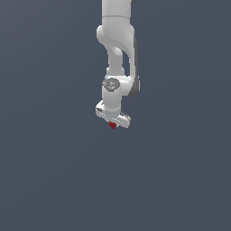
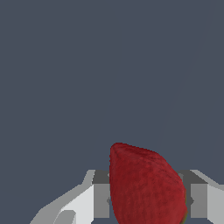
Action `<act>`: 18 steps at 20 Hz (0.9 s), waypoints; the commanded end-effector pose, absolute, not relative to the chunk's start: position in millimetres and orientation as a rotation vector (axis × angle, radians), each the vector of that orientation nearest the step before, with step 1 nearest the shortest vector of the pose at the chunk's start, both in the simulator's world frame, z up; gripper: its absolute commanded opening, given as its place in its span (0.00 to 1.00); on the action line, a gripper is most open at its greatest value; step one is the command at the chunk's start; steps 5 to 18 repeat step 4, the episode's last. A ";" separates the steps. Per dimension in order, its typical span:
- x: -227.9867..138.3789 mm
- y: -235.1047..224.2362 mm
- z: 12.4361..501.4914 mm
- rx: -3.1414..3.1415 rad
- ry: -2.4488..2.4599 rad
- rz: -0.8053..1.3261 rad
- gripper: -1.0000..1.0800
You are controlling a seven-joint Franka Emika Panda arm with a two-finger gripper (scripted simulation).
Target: Pick up the object and move it to a goal position.
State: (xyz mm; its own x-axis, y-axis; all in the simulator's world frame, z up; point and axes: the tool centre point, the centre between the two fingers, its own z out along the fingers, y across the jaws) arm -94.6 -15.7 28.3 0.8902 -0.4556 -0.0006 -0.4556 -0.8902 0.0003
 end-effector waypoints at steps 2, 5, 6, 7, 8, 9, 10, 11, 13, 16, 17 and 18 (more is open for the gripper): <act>-99.8 -18.1 28.7 3.054 -0.736 0.000 0.00; -100.5 -18.5 28.7 3.054 -0.736 0.000 0.00; -100.5 -18.5 28.7 3.054 -0.736 0.000 0.00; -100.5 -18.5 28.7 3.054 -0.736 0.000 0.00; -100.5 -18.5 28.7 3.054 -0.736 0.000 0.00; -100.5 -18.5 28.7 3.054 -0.736 0.000 0.00; -100.5 -18.5 28.7 3.054 -0.736 0.000 0.00; -100.5 -18.5 28.7 3.054 -0.736 0.000 0.00; -100.5 -18.5 28.7 3.054 -0.736 0.000 0.00; -100.5 -18.5 28.7 3.054 -0.736 0.000 0.00; -100.5 -18.5 28.7 3.054 -0.736 0.000 0.00; -100.5 -18.5 28.7 3.054 -0.736 0.000 0.00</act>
